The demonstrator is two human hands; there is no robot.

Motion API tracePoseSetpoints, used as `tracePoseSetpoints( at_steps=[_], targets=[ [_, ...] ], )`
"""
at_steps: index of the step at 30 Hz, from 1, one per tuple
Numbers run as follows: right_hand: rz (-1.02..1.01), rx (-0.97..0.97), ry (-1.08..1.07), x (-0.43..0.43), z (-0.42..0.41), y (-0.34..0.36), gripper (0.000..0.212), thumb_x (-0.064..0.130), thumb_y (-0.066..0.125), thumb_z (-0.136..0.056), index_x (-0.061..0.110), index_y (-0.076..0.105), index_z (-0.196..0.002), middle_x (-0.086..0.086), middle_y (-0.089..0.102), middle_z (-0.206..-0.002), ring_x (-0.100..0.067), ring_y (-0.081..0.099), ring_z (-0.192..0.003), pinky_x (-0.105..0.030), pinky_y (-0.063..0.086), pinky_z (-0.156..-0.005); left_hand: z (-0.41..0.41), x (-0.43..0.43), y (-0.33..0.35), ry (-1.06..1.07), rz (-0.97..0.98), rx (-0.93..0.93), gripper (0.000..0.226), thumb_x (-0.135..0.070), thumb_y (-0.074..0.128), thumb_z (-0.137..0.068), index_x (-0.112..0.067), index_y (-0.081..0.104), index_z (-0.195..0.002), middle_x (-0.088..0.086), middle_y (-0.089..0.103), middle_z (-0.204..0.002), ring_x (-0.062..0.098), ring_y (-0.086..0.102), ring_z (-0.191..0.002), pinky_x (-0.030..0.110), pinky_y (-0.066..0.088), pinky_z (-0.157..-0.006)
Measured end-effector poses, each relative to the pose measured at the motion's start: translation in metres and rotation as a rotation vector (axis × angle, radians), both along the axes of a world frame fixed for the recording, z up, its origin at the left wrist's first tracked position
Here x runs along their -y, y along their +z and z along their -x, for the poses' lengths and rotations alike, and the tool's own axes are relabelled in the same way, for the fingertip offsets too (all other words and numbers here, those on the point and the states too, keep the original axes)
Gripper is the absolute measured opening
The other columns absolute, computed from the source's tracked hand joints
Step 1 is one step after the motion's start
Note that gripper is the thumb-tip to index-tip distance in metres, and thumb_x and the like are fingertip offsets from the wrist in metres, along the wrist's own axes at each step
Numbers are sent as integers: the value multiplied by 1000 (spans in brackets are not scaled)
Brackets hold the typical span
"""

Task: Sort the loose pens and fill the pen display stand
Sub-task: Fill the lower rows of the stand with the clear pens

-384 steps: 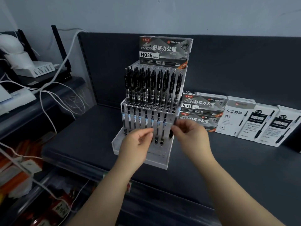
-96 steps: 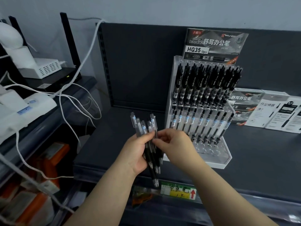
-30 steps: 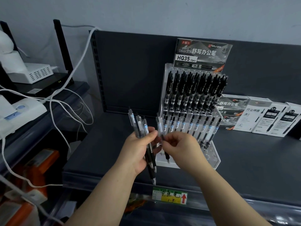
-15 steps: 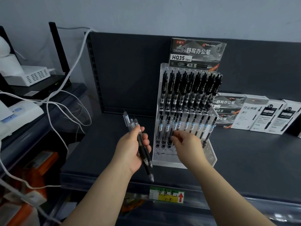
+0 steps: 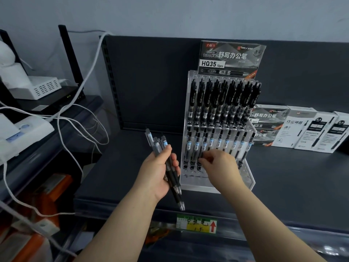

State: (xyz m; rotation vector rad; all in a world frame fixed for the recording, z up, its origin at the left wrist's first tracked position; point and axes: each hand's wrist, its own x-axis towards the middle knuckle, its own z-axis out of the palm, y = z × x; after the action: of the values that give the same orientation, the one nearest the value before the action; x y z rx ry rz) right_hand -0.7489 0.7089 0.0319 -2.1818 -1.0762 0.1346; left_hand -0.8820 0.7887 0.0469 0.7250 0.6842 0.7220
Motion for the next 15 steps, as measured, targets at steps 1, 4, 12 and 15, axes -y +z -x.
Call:
tracePoseSetpoints(
  at_steps=[1,4,12,15],
  targets=[
    [-27,-8,-8,1,0,-1,17,19,58,-90,10,66,-103,0,64,-83,-13,58,-71,-17,42,-61,0,-1,1,-6,-3,5,6,-17,61,-90,-12,57,-90,1,57,-62,11,53,-53,25,48,-49],
    [-166,-89,-3,11,5,1,3,21,63,-88,20,63,-91,6,63,-78,-1,55,-66,-7,41,-54,0,-3,2,-15,1,9,6,-17,61,-89,-13,58,-89,1,57,-65,13,57,-58,26,50,-51],
    [-117,-281,231,3,43,22,7,31,66,-84,24,67,-86,2,67,-76,-10,62,-68,-24,51,-62,-4,3,3,-82,-97,-29,5,-20,59,-91,-15,60,-88,-4,61,-61,9,62,-54,25,51,-53],
    [-100,-348,216,1,42,21,6,29,67,-83,25,69,-86,-5,70,-82,-19,63,-71,-32,53,-68,0,3,2,-134,-192,-51,5,-20,58,-92,-17,61,-90,-9,65,-56,6,65,-54,24,51,-54]
  ],
)
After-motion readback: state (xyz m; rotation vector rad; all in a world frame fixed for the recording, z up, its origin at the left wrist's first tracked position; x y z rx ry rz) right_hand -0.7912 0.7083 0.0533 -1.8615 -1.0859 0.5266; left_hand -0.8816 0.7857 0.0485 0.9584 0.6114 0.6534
